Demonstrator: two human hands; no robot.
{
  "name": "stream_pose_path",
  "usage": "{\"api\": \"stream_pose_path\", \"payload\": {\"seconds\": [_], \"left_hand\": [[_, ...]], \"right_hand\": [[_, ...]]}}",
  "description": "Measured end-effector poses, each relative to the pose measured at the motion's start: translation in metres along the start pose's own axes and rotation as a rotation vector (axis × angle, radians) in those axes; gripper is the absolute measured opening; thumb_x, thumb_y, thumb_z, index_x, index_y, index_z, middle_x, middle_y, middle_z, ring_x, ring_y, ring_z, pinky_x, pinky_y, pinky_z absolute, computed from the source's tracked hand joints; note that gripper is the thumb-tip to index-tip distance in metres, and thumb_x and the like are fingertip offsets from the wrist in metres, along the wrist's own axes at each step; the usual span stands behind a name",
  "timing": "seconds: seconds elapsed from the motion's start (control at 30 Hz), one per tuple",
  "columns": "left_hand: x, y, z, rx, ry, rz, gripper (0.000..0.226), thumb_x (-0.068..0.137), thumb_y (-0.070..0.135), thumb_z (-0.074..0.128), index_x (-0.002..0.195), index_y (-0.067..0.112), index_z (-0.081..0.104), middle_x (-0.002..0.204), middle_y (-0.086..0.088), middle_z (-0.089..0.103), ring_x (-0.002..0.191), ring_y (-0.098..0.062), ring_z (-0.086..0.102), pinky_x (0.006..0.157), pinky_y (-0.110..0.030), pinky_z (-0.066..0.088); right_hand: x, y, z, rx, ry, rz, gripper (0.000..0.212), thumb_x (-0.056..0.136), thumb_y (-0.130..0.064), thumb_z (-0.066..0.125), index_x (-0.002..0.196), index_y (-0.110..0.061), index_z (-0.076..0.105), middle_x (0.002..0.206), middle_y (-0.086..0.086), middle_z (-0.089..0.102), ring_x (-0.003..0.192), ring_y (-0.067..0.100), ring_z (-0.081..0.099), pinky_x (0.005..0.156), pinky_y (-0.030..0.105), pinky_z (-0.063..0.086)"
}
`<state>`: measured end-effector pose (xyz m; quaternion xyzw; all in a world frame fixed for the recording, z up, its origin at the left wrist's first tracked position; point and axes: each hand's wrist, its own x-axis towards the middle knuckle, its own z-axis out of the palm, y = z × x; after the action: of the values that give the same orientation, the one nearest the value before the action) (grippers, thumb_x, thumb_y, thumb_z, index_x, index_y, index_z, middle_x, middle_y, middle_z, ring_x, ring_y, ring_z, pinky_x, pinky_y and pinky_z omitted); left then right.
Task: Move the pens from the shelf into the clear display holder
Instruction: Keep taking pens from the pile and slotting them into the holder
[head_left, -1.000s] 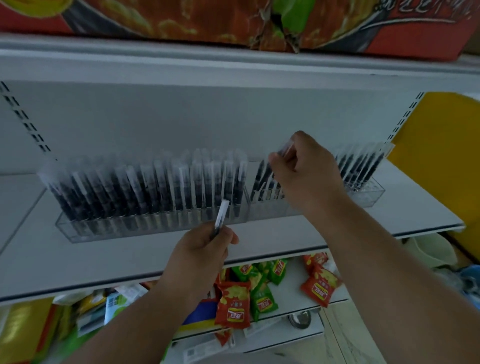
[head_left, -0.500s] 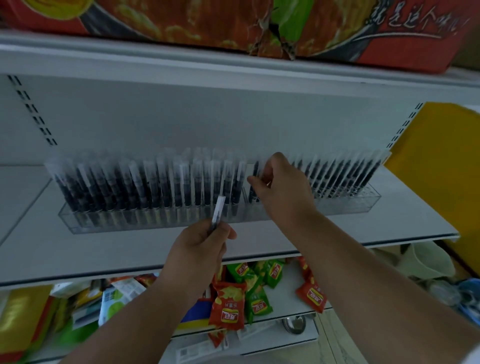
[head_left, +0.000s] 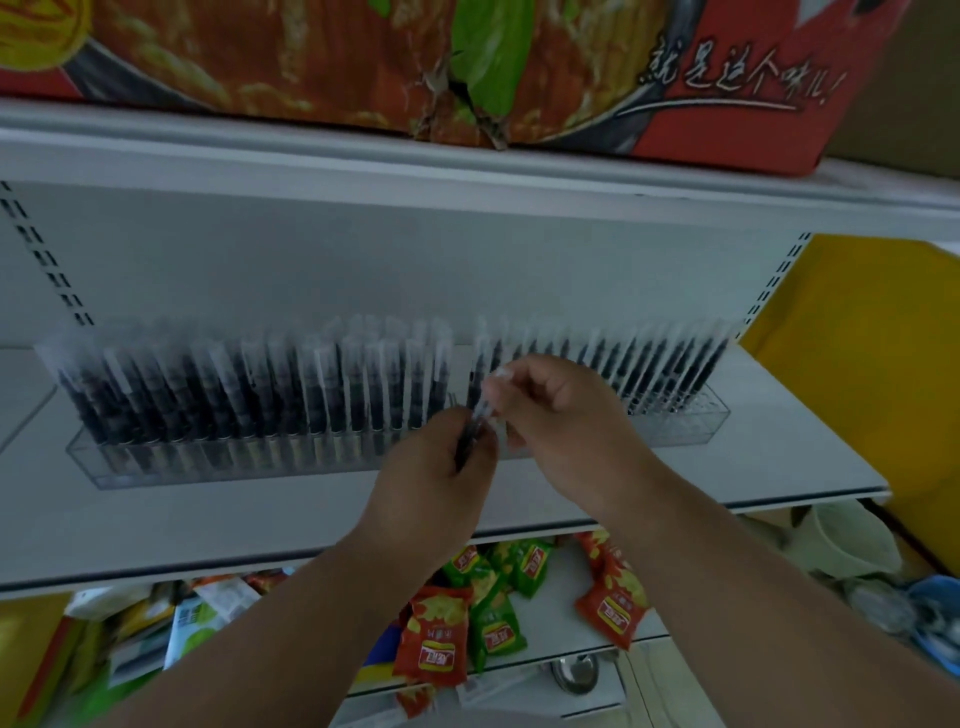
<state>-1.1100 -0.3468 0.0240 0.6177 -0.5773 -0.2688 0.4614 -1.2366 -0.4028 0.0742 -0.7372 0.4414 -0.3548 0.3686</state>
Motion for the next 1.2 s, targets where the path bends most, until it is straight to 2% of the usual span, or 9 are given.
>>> {"api": "stream_pose_path", "payload": {"seconds": [0.1,0.2,0.27,0.57,0.67,0.77,0.87,1.1,1.2], "left_hand": [[-0.001,-0.011,0.001,0.245,0.101,0.137,0.010,0.095,0.026,0.054,0.104,0.022,0.057,0.090,0.011,0.050,0.080,-0.003,0.047,0.066,-0.010,0.034],[-0.004,-0.028,0.002,0.465,0.167,0.283,0.035,0.092,0.030,0.051,0.122,0.014,0.057,0.111,0.003,0.053,0.104,-0.014,0.047,0.094,-0.026,0.040],[-0.004,-0.031,0.004,0.593,0.151,0.342,0.045,0.091,0.034,0.046,0.127,0.009,0.058,0.120,-0.005,0.056,0.113,-0.022,0.049,0.100,-0.035,0.041],[0.000,-0.039,0.014,0.885,0.026,0.362,0.057,0.086,0.033,0.048,0.136,0.008,0.054,0.131,-0.005,0.057,0.118,-0.027,0.051,0.105,-0.041,0.035],[0.002,-0.039,0.013,0.878,0.040,0.377,0.055,0.084,0.032,0.051,0.134,0.009,0.057,0.128,-0.005,0.058,0.116,-0.026,0.051,0.102,-0.038,0.033],[0.004,-0.038,0.012,0.871,0.044,0.376,0.053,0.083,0.031,0.050,0.131,0.010,0.058,0.125,-0.004,0.059,0.112,-0.026,0.052,0.099,-0.037,0.033],[0.005,-0.039,0.011,0.870,0.041,0.380,0.054,0.082,0.030,0.048,0.131,0.010,0.059,0.125,-0.004,0.060,0.111,-0.026,0.052,0.096,-0.039,0.038],[0.006,-0.035,0.003,0.911,-0.025,0.355,0.058,0.082,0.034,0.046,0.133,0.009,0.057,0.126,-0.004,0.058,0.112,-0.026,0.051,0.095,-0.041,0.043],[0.003,-0.030,0.000,0.907,-0.034,0.367,0.060,0.082,0.036,0.049,0.135,0.008,0.054,0.129,-0.006,0.057,0.118,-0.025,0.046,0.101,-0.041,0.043]], "right_hand": [[0.006,0.001,-0.017,0.084,0.222,-0.007,0.023,0.101,-0.026,0.050,0.087,-0.015,0.065,0.067,0.001,0.068,0.054,0.009,0.060,0.053,0.024,0.044],[0.013,0.000,-0.034,0.021,0.382,-0.116,0.021,0.102,-0.026,0.045,0.091,-0.018,0.061,0.077,-0.002,0.070,0.058,0.012,0.064,0.049,0.021,0.043],[0.018,0.000,-0.038,-0.094,0.398,-0.184,0.019,0.102,-0.026,0.045,0.092,-0.021,0.060,0.077,-0.002,0.068,0.060,0.015,0.063,0.050,0.027,0.047],[0.039,0.012,-0.017,-0.422,0.118,-0.273,0.019,0.101,-0.026,0.048,0.099,-0.012,0.060,0.077,-0.002,0.061,0.065,0.009,0.056,0.059,0.027,0.046],[0.039,0.023,-0.003,-0.512,0.054,-0.231,0.016,0.101,-0.026,0.049,0.089,-0.016,0.050,0.070,-0.007,0.051,0.060,0.005,0.047,0.053,0.027,0.035],[0.037,0.028,0.005,-0.513,0.089,-0.177,0.021,0.100,-0.027,0.051,0.083,-0.022,0.042,0.065,-0.013,0.039,0.056,-0.002,0.038,0.049,0.018,0.021],[0.036,0.027,0.006,-0.519,0.117,-0.143,0.024,0.099,-0.027,0.053,0.080,-0.022,0.039,0.065,-0.013,0.037,0.056,-0.001,0.036,0.049,0.021,0.020],[0.015,0.037,0.011,-0.463,0.165,-0.052,0.019,0.094,-0.032,0.061,0.093,-0.014,0.057,0.085,-0.003,0.060,0.076,0.013,0.055,0.064,0.028,0.043],[-0.005,0.030,0.006,-0.450,0.243,-0.143,0.018,0.093,-0.032,0.062,0.100,-0.016,0.058,0.090,-0.005,0.057,0.081,0.011,0.054,0.068,0.026,0.042]]}}
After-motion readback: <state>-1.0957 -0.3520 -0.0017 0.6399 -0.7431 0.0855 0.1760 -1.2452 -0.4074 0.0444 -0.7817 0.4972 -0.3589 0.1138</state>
